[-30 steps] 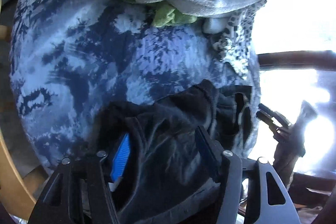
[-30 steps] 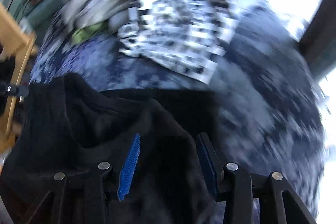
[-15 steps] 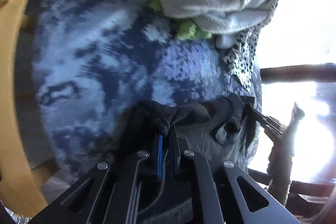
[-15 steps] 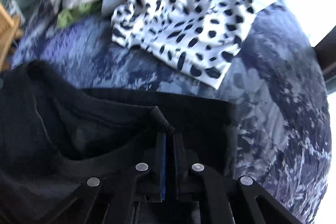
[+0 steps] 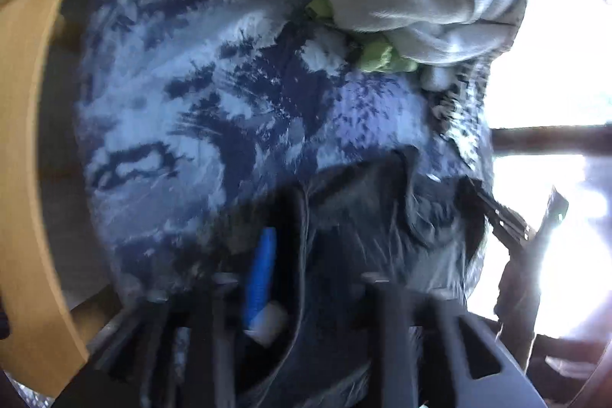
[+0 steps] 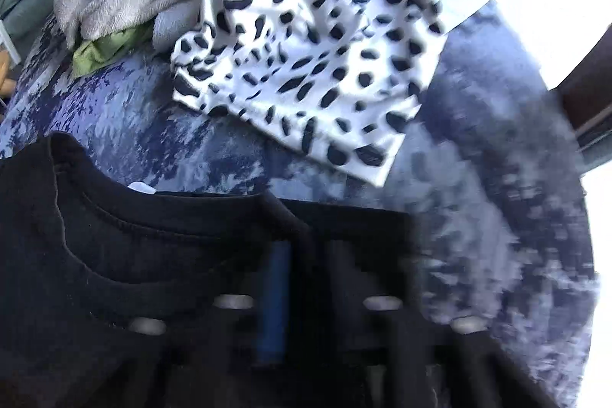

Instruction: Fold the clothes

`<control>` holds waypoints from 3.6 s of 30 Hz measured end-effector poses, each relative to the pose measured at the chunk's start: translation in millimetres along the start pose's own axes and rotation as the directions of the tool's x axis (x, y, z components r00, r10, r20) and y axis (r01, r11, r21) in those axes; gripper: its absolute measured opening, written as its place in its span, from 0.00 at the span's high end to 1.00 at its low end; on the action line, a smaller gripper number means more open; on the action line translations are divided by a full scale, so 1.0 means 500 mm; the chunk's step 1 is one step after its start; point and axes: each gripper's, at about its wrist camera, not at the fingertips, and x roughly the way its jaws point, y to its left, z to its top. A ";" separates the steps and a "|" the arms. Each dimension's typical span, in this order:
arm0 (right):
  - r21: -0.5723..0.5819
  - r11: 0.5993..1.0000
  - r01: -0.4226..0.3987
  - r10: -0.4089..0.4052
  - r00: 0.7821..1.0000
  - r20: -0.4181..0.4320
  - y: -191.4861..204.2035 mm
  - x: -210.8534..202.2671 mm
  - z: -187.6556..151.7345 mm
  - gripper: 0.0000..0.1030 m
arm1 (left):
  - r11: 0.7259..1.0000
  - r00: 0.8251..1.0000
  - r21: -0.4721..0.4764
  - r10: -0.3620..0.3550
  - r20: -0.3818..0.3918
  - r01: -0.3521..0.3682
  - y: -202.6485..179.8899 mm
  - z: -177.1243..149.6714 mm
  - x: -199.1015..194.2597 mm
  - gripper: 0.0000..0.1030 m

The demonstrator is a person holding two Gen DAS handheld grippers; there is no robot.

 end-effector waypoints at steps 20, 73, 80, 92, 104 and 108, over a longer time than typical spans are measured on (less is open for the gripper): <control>0.030 0.899 -0.437 0.436 0.888 -0.146 0.332 0.119 0.105 0.95 | 0.998 0.995 0.034 -0.047 0.084 0.044 0.059 -0.083 -0.039 0.28; 0.095 0.856 -0.508 0.511 0.860 -0.005 0.231 -0.062 0.086 0.56 | 0.972 0.989 0.205 0.092 0.120 -0.116 0.037 -0.202 -0.148 0.15; 0.298 0.735 -0.609 0.597 0.790 0.142 0.049 -0.165 -0.079 0.34 | 0.958 0.967 0.228 0.209 -0.148 -0.172 0.059 -0.267 -0.001 0.16; 0.256 0.956 -0.146 0.177 0.979 -0.102 -0.124 -0.199 -0.422 0.34 | 0.992 0.983 0.117 0.075 -0.170 -0.056 0.045 -0.319 -0.042 0.96; 0.351 0.899 -0.262 0.332 0.930 -0.157 -0.190 -0.160 -0.538 0.33 | 0.989 0.980 -0.013 0.141 -0.139 -0.144 0.079 -0.385 -0.071 0.96; 0.442 0.858 -0.262 0.368 0.913 -0.174 -0.206 -0.128 -0.561 0.33 | 0.975 0.965 -0.002 0.220 -0.141 -0.222 0.068 -0.390 -0.081 0.90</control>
